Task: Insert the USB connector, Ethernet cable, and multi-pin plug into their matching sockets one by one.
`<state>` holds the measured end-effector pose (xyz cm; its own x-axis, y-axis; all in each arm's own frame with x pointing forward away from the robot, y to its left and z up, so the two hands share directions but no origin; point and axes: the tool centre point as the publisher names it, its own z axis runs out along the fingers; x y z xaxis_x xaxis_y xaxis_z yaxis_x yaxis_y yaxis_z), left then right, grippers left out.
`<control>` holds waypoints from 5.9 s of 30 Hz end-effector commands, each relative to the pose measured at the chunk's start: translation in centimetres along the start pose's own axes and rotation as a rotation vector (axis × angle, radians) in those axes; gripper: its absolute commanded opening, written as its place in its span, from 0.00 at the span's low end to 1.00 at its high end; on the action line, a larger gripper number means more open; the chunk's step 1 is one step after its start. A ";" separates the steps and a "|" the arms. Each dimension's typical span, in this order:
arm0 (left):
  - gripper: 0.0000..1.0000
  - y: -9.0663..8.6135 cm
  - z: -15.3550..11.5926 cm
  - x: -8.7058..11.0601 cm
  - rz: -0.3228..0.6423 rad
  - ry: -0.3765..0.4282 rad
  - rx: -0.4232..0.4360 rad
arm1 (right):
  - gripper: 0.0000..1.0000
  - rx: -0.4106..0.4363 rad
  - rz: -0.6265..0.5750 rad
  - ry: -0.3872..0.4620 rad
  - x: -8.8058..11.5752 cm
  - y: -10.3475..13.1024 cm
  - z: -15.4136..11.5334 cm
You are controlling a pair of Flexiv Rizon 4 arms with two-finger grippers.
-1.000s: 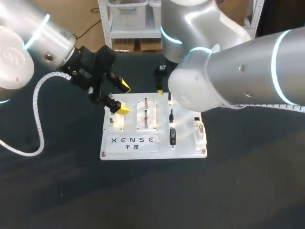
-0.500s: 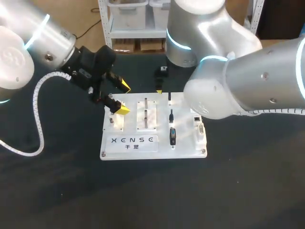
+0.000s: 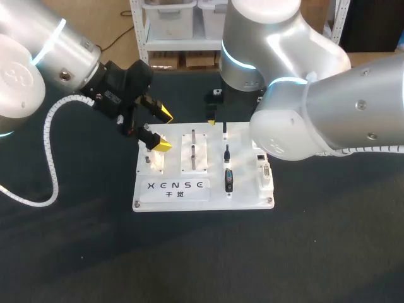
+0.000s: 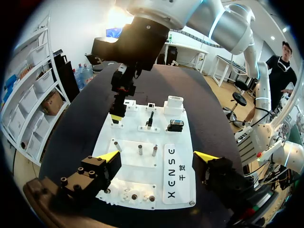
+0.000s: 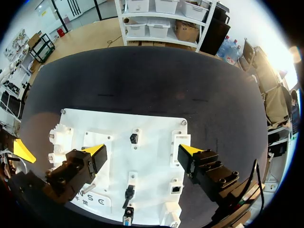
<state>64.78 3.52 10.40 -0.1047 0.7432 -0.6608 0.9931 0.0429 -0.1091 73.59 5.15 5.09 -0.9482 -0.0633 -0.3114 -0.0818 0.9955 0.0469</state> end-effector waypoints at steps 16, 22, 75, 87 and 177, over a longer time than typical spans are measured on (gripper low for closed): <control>1.00 -0.1 0.0 0.1 0.002 -0.002 -0.002 | 1.00 0.065 0.041 0.096 0.2 1.8 2.6; 1.00 -0.1 0.0 0.1 0.002 -0.002 -0.002 | 1.00 0.069 0.055 0.129 -0.1 1.4 3.4; 1.00 -0.1 0.0 0.1 0.002 -0.002 -0.002 | 0.00 0.006 0.042 0.107 -0.9 1.2 3.1; 1.00 -0.1 0.0 0.1 0.002 -0.002 -0.002 | 0.00 0.024 0.007 -0.007 -0.9 0.1 -0.3; 1.00 -0.1 0.0 0.1 0.002 -0.002 -0.002 | 1.00 0.105 0.089 -0.072 0.3 -3.2 -1.5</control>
<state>64.78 3.52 10.40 -0.1048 0.7431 -0.6609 0.9931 0.0430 -0.1091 74.89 1.65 4.75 -0.9409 0.0262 -0.3376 0.0351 0.9992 -0.0203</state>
